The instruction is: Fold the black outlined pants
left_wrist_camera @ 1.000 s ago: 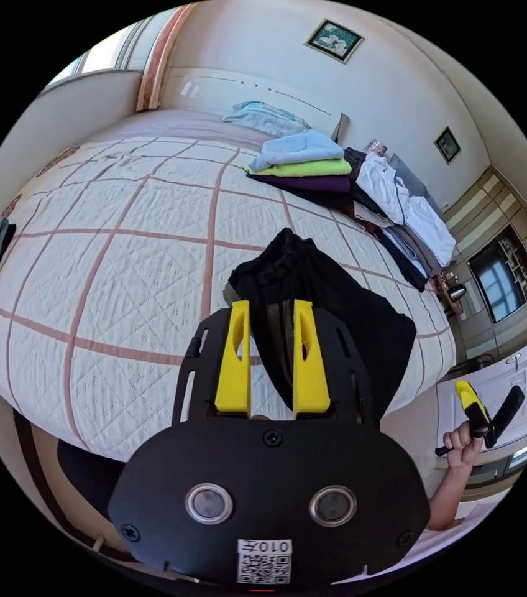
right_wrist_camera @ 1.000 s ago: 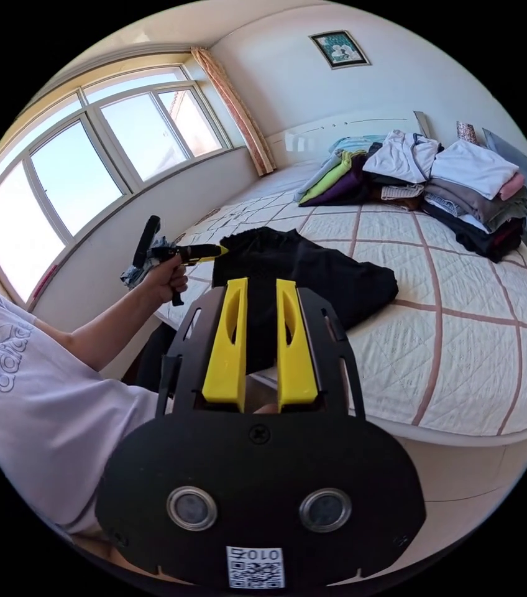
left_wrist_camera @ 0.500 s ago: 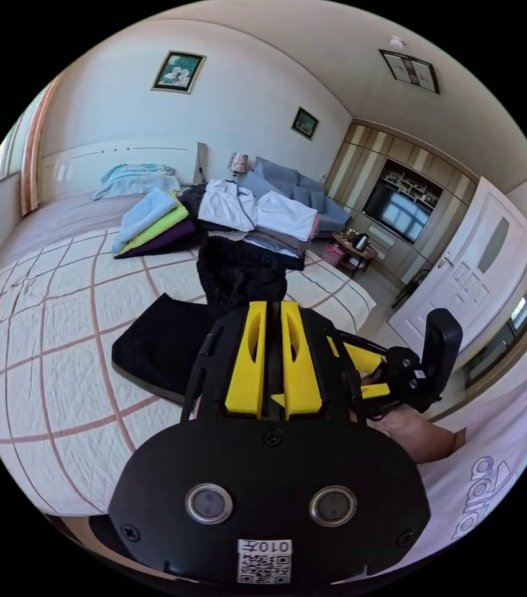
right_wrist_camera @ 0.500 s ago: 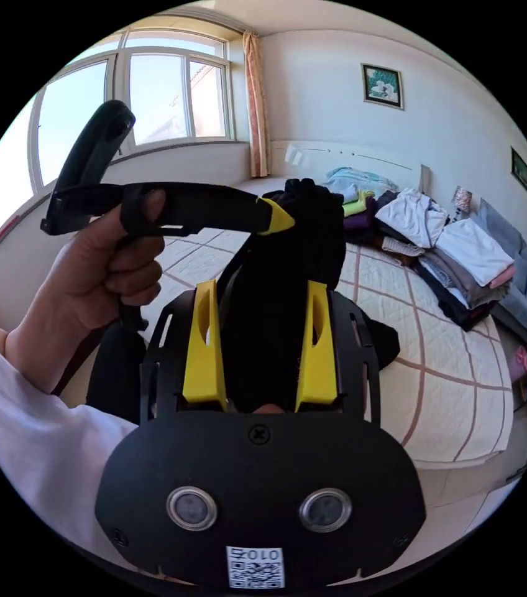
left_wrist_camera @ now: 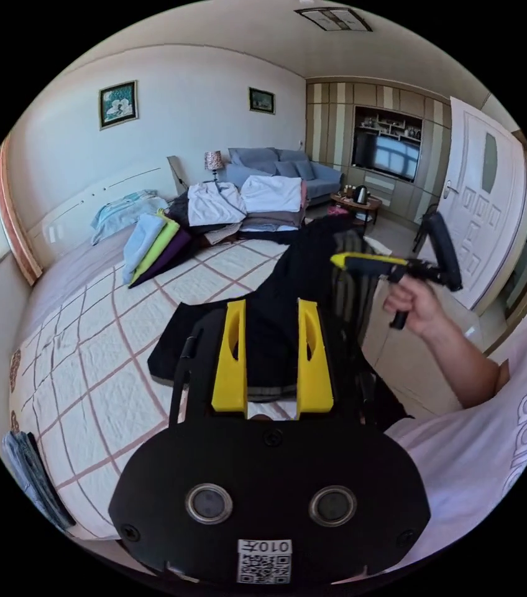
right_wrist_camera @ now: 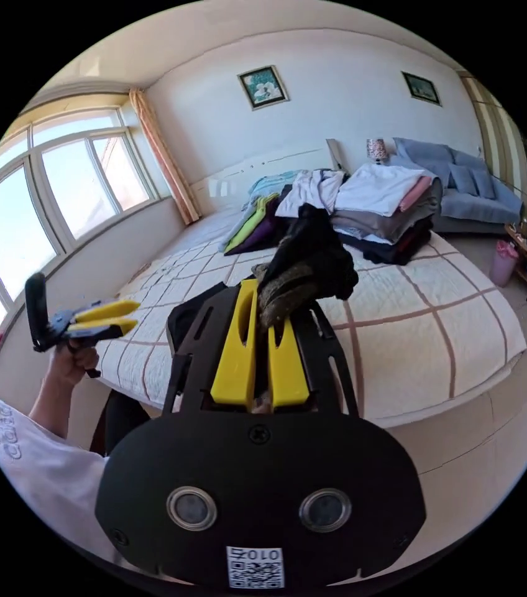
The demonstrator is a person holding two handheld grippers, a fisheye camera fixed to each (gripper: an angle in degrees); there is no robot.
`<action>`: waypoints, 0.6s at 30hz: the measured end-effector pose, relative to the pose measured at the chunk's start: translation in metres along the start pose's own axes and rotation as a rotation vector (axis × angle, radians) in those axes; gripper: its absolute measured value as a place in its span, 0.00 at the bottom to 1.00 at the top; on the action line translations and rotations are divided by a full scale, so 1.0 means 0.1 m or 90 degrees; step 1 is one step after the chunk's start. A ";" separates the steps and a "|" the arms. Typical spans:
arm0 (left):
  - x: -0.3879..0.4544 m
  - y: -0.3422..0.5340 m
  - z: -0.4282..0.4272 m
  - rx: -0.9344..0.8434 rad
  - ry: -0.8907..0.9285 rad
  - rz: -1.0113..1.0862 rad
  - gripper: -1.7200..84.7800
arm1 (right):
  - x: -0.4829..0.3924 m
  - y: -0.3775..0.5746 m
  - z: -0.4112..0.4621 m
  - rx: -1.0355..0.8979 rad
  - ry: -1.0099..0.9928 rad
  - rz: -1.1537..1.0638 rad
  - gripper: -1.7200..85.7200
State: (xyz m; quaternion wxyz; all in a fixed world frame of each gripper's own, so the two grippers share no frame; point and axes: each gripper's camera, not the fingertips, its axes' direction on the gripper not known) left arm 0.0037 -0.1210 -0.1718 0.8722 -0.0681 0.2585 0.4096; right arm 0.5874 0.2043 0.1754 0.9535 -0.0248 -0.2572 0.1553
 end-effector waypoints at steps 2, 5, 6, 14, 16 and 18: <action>0.10 0.06 0.15 -0.027 -0.004 0.023 0.15 | 0.26 -0.05 -0.42 0.046 0.013 0.036 0.07; 0.36 -0.01 0.44 -0.067 -0.020 0.056 0.16 | 0.39 -0.01 -0.75 0.068 0.009 0.052 0.07; 0.47 -0.08 0.51 -0.069 -0.021 0.070 0.16 | 0.38 0.01 -0.79 0.069 0.006 0.049 0.07; 0.53 -0.37 0.49 -0.054 0.026 0.066 0.18 | 0.36 0.39 -0.94 0.036 0.006 0.012 0.07; 0.48 -0.45 0.83 -0.139 0.056 0.058 0.20 | 0.40 0.40 -0.94 0.040 -0.004 0.024 0.07; 0.54 -0.47 1.09 -0.172 0.071 0.062 0.21 | 0.40 0.40 -0.94 0.043 -0.008 0.026 0.07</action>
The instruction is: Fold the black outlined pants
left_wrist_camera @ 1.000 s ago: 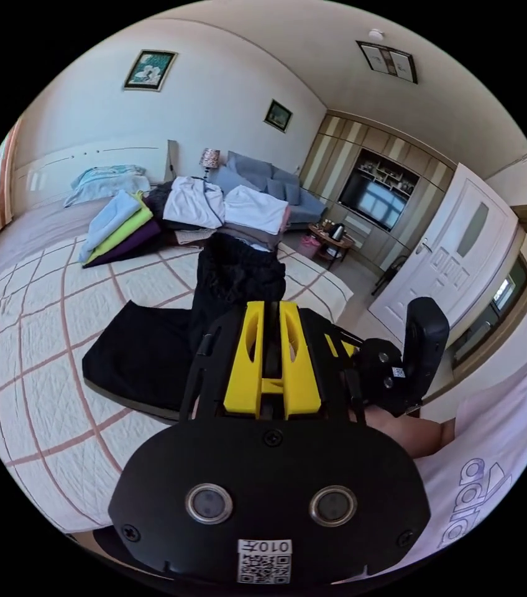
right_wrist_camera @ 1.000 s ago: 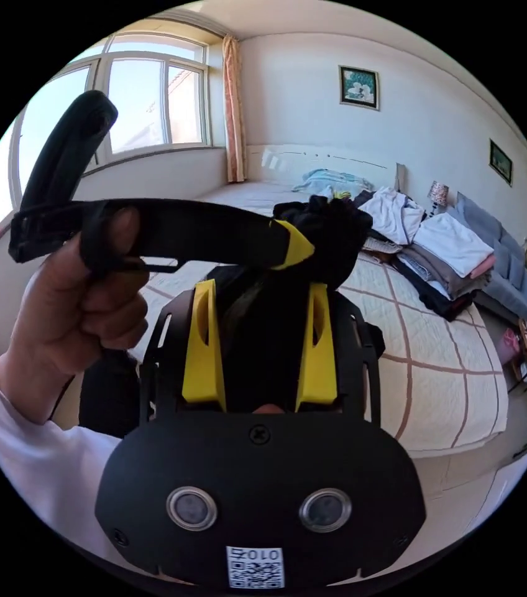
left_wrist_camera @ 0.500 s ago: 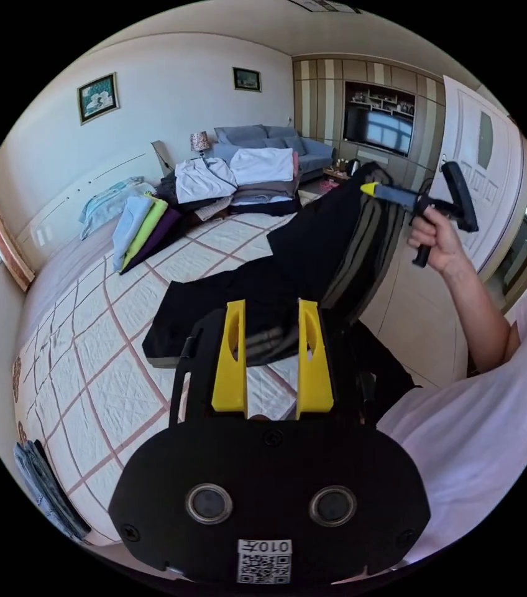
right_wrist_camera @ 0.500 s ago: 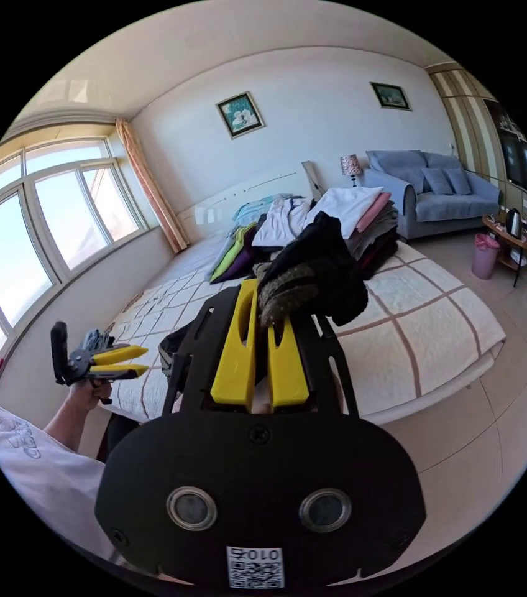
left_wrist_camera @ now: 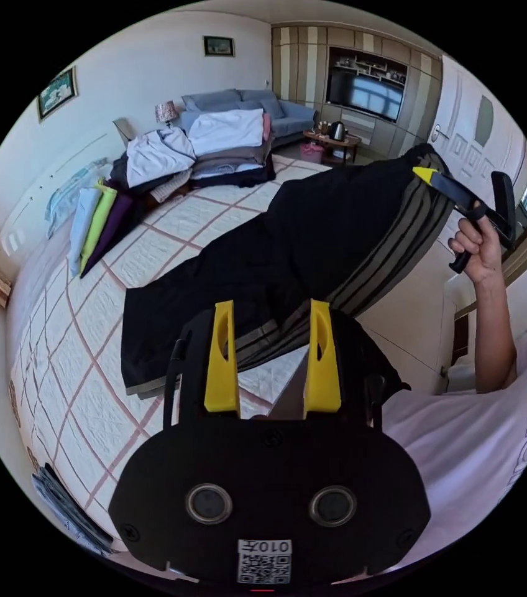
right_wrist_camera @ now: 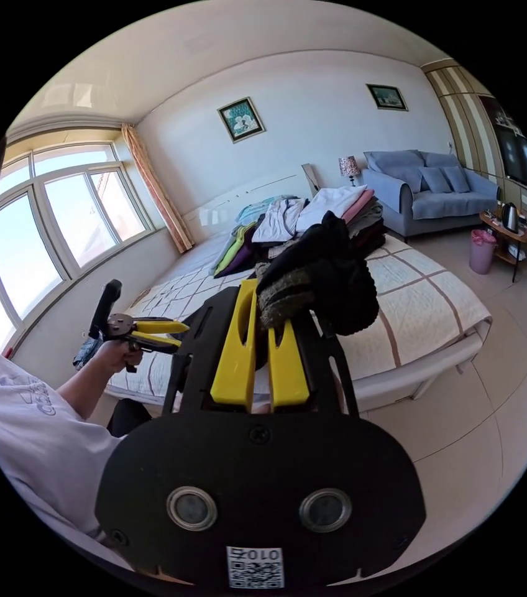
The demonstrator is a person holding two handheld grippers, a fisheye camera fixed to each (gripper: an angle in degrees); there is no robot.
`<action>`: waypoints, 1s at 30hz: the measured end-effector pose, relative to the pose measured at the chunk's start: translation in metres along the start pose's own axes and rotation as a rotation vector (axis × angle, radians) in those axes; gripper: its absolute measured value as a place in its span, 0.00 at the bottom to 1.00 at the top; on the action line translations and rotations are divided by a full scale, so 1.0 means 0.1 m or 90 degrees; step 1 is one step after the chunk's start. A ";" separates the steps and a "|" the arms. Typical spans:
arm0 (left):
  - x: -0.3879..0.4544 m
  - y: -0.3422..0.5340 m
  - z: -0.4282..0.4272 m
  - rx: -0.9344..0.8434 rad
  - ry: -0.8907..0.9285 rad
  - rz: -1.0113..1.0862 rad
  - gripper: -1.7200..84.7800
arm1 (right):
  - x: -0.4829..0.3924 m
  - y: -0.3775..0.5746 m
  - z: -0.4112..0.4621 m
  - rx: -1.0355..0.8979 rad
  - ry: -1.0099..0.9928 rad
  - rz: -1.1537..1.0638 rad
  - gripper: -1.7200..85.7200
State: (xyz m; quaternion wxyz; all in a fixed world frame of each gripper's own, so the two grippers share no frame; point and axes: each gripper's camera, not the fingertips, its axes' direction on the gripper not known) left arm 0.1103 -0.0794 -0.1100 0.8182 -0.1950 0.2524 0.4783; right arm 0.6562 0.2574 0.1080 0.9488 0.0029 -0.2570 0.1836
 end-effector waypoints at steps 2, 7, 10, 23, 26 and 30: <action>0.05 -0.05 0.25 -0.023 0.005 0.000 0.22 | -0.03 -0.02 0.00 -0.006 0.011 -0.011 0.07; 0.01 0.09 0.84 -0.076 -0.042 -0.043 0.22 | -0.09 -0.02 0.07 -0.048 0.023 -0.035 0.07; 0.03 0.31 1.10 -0.094 -0.080 -0.022 0.21 | -0.11 -0.01 0.19 -0.081 0.023 -0.037 0.06; -1.82 2.26 0.38 0.175 0.165 -0.322 0.12 | -0.02 -0.36 0.30 -0.086 0.075 -0.021 0.06; -2.43 3.02 -0.45 0.352 0.189 -0.395 0.11 | -0.16 -0.65 0.40 -0.084 0.082 -0.071 0.06; -3.10 3.93 -1.57 0.438 0.051 -0.439 0.11 | -0.38 -1.13 0.56 -0.079 0.109 -0.140 0.06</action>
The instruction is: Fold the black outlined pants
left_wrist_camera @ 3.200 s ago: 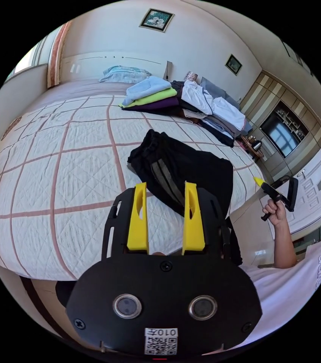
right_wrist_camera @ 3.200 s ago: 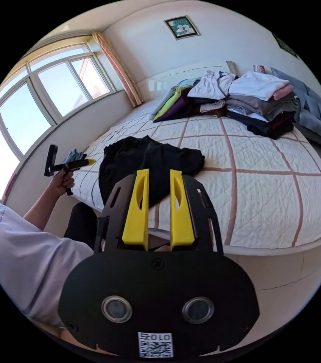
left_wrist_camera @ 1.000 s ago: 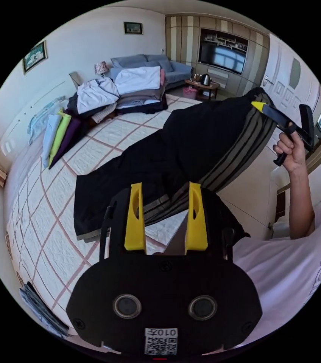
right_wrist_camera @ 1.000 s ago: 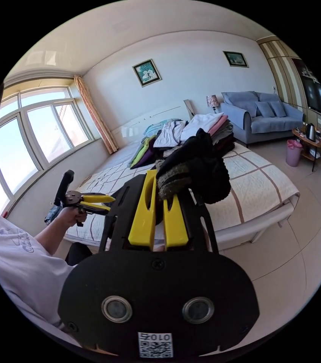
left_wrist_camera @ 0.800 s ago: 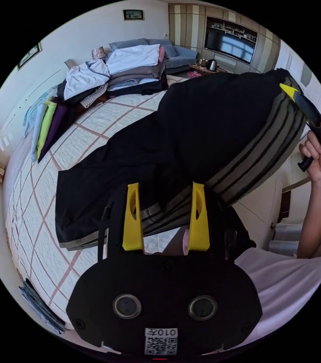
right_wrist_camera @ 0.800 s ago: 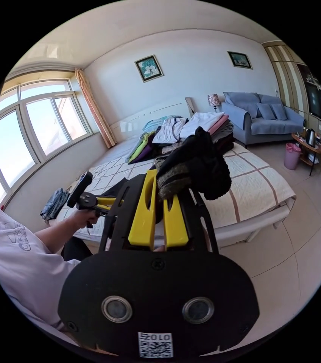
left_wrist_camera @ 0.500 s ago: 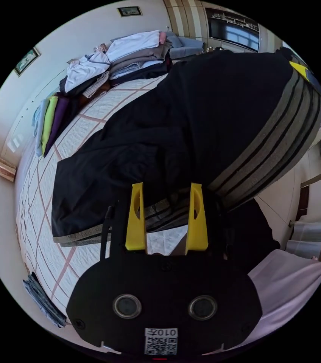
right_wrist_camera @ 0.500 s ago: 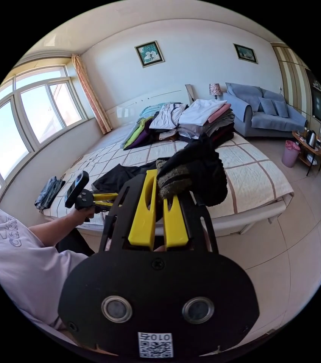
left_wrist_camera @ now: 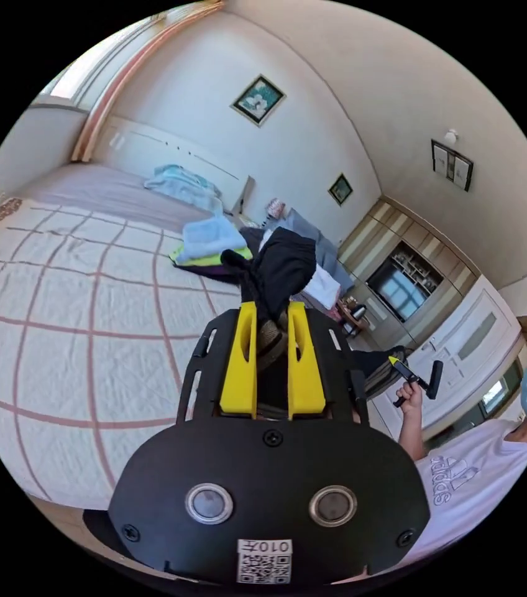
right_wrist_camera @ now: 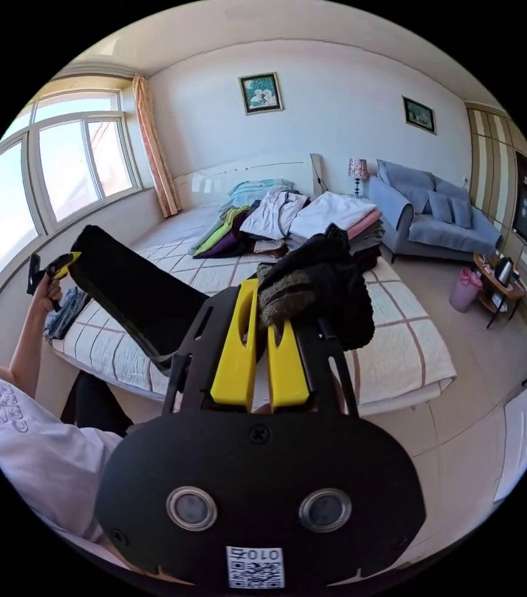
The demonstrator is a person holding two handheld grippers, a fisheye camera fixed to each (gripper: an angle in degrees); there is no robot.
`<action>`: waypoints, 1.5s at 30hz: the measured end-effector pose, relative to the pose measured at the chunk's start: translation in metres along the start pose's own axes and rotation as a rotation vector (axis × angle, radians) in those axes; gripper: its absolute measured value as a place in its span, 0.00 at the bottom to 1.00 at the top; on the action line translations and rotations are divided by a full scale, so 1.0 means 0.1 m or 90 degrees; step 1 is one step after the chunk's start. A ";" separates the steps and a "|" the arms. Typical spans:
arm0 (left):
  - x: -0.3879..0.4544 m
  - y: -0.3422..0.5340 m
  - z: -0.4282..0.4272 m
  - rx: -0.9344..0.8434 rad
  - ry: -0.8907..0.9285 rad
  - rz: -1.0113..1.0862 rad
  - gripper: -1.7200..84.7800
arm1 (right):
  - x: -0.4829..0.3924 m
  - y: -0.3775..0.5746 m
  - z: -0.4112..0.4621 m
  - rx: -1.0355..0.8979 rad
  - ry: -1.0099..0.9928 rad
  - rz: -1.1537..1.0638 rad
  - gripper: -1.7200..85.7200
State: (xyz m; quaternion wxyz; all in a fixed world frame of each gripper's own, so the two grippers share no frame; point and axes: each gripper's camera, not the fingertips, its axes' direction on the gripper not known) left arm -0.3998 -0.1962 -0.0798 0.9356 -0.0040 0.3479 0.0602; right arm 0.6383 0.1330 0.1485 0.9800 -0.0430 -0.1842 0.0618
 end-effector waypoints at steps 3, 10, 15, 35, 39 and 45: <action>-0.50 -0.26 -0.71 0.042 -0.033 -0.003 0.11 | -0.08 -0.44 0.05 0.021 0.023 -0.049 0.06; -1.52 0.13 -1.74 0.044 -0.142 -0.032 0.12 | 0.14 -0.70 0.55 0.018 -0.109 -0.067 0.06; -2.52 1.25 -1.53 -0.121 -0.178 -0.156 0.14 | 0.54 -0.05 1.70 -0.203 -0.184 0.042 0.09; -1.45 3.13 -0.95 -0.075 -0.367 -0.065 0.16 | 0.49 0.35 1.68 -0.179 0.014 0.214 0.13; -1.19 3.21 -0.61 -0.161 -0.385 -0.030 0.16 | 0.36 0.26 1.73 -0.234 0.111 0.168 0.08; -0.84 3.42 -0.58 -0.163 -0.386 -0.002 0.16 | 0.12 -0.10 1.25 -0.201 0.097 0.107 0.05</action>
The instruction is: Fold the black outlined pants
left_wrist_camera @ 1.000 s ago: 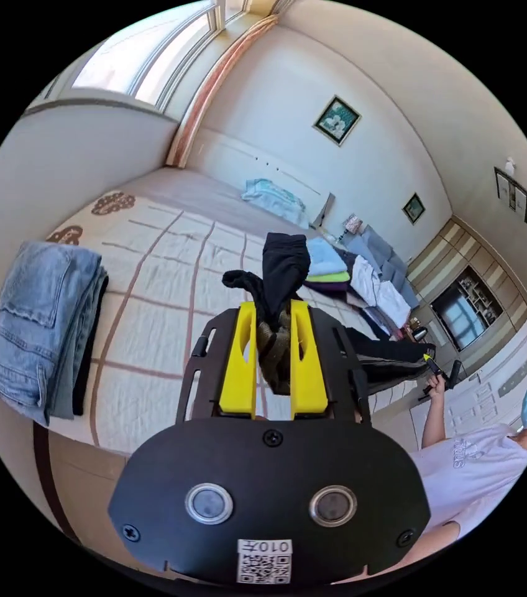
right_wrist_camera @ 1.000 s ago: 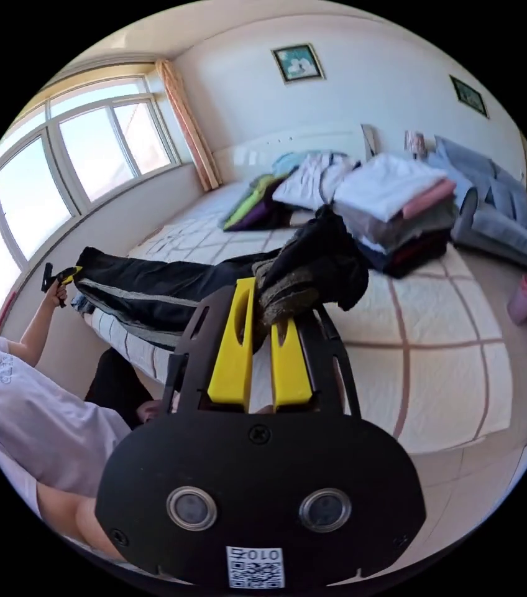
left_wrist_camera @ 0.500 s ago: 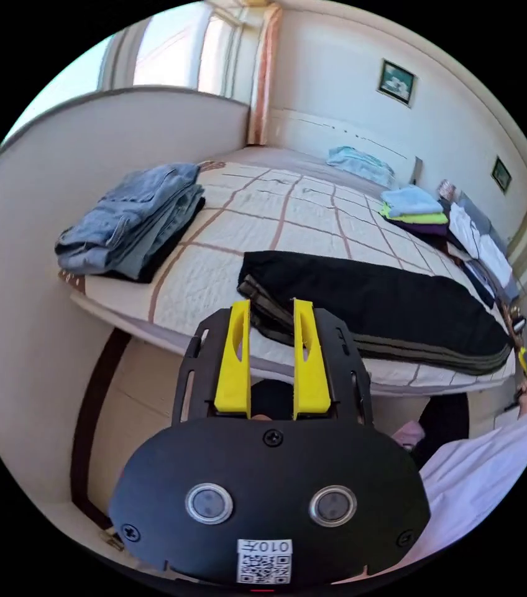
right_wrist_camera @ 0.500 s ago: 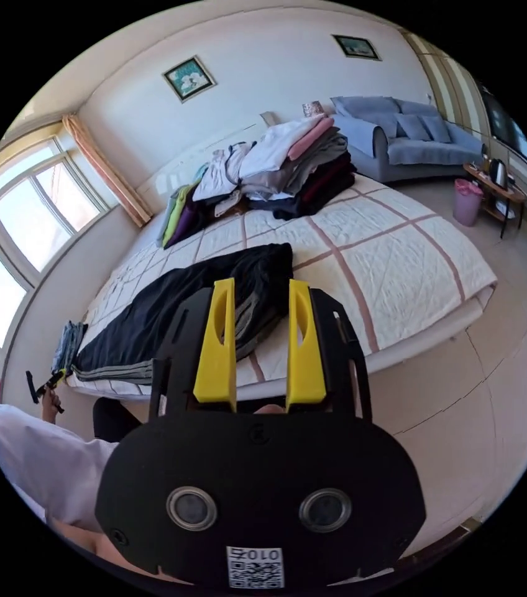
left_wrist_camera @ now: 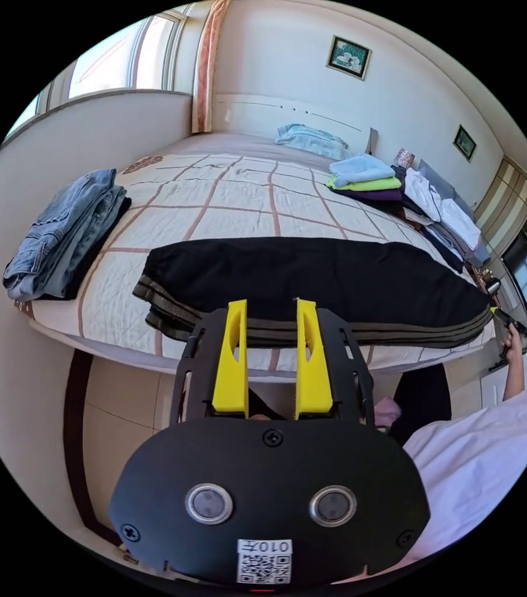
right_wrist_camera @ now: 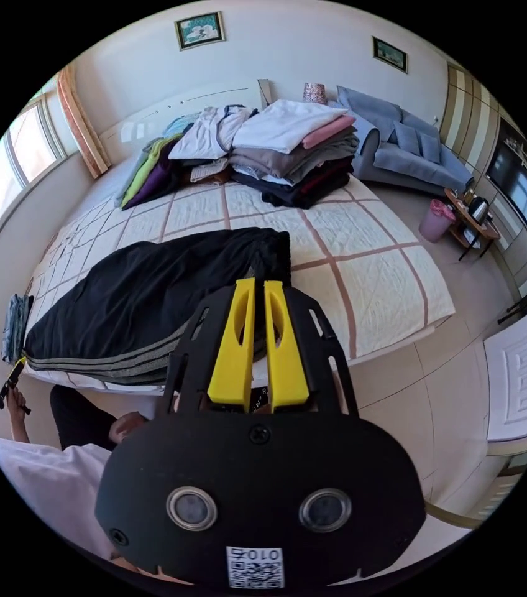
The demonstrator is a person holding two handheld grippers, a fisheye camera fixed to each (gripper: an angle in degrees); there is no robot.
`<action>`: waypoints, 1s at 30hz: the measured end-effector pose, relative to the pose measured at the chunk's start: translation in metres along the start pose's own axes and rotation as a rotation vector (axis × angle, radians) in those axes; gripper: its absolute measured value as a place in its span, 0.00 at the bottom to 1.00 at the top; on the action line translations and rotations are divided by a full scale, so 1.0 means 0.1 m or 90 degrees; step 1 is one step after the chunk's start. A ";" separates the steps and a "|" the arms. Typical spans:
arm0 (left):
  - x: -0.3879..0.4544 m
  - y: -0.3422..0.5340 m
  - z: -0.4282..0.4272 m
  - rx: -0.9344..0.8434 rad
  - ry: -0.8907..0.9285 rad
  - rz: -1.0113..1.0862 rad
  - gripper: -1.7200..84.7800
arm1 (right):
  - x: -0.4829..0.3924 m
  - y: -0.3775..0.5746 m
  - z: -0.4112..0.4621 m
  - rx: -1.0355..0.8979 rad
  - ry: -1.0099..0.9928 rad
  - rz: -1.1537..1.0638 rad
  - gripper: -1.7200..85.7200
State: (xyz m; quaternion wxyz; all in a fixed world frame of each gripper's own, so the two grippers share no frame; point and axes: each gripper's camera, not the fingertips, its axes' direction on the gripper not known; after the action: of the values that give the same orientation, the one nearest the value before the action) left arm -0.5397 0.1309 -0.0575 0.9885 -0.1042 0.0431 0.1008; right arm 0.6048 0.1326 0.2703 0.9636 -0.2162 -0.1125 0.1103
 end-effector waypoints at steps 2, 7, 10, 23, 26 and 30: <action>0.19 0.05 -0.03 0.004 -0.007 0.043 0.17 | -0.08 -0.10 -0.27 0.009 -0.012 -0.046 0.05; 0.91 0.24 -0.07 0.046 -0.017 0.213 0.18 | 0.09 -0.23 -0.81 0.165 -0.254 -0.026 0.06; 1.34 0.34 -0.04 0.048 -0.031 0.329 0.19 | 0.12 -0.30 -0.93 0.204 -0.285 -0.001 0.06; 2.19 0.40 0.26 0.076 -0.034 0.379 0.20 | -0.01 -0.41 -1.52 0.273 -0.340 -0.042 0.07; 2.31 0.37 0.36 0.061 -0.052 0.378 0.19 | 0.07 -0.32 -1.58 0.280 -0.347 -0.029 0.07; 2.35 0.29 0.31 0.095 -0.024 0.319 0.17 | 0.22 -0.24 -1.64 0.284 -0.363 -0.013 0.07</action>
State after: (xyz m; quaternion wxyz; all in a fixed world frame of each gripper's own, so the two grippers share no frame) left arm -0.3146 0.2096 -0.0582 0.9382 -0.0151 0.0561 0.3411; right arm 0.6726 0.0528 0.1405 0.9180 0.0403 -0.3520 0.1783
